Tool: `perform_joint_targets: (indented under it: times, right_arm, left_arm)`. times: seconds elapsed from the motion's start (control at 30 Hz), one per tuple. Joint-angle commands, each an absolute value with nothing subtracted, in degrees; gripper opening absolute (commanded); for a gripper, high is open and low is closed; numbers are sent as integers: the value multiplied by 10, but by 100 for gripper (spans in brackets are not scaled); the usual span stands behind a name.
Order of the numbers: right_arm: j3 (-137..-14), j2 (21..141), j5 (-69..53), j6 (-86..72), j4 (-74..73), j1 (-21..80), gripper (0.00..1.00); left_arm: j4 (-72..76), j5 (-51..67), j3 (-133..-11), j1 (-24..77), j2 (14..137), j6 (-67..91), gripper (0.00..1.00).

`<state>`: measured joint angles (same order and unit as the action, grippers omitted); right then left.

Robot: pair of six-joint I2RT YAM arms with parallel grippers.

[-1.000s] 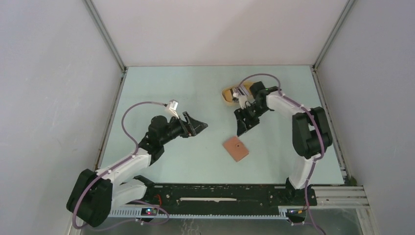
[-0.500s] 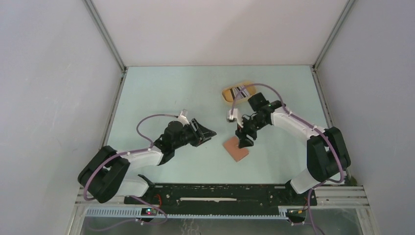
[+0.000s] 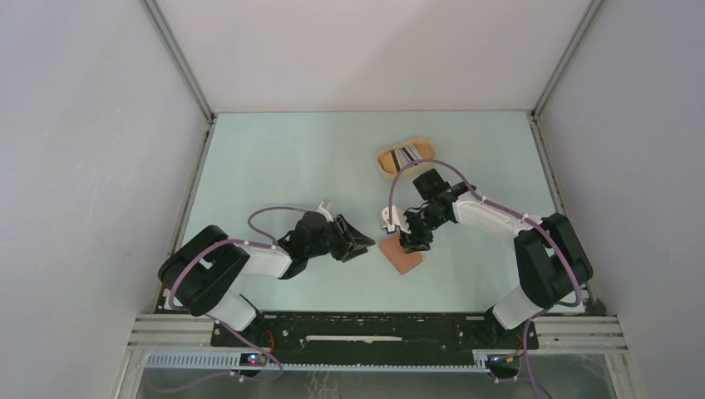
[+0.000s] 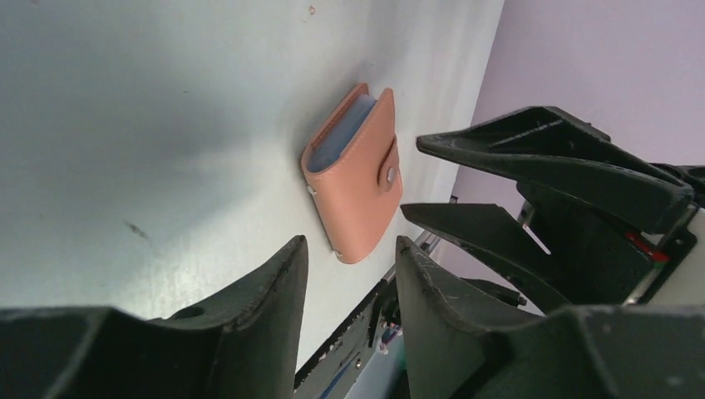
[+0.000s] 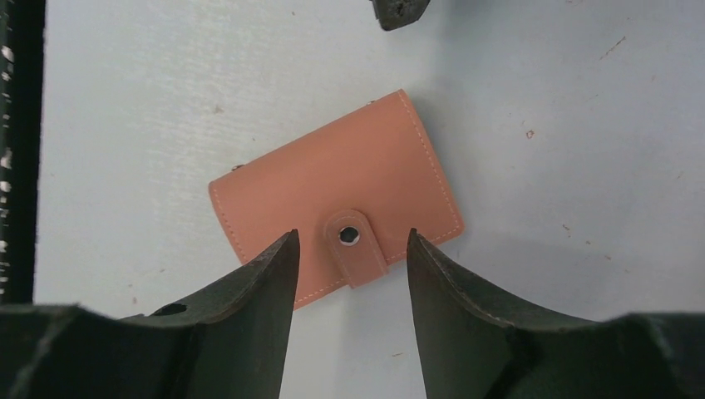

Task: Put the credit cards into the card holder
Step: Move the card holder to the center of the board, then open the card holder at the center of the board.

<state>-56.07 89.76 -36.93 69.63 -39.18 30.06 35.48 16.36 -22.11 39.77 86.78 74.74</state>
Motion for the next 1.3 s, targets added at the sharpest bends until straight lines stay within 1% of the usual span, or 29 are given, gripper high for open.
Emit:
perform_joint_targets:
  times: [0.0,0.23,0.37,0.73,0.93,1.13,1.23,1.27]
  right_arm:
    - [-562,921,-351,753,-370,310,58]
    - [-561,947,-332,757,-384,319,54]
    - [-561,960,-304,761,-381,329,52]
    - [-561,1000,-262,757,-403,344,31]
    - [-572,995,-268,732,-411,342,21]
    - [-599,950,-323,697,-430,328,13]
    - [-599,941,-340,691,-434,322,5]
    - [-599,941,-342,692,-437,320,0]
  left_arm:
    - [350,175,-262,410,876,760,48]
    - [338,189,-274,428,908,766,50]
    - [311,204,-303,432,937,756,52]
    - [205,228,-386,439,1019,729,52]
    - [174,223,-400,437,1035,720,50]
    - [145,229,-407,421,1041,697,42]
    - [144,237,-413,413,1057,688,37]
    - [145,238,-414,411,1062,687,36]
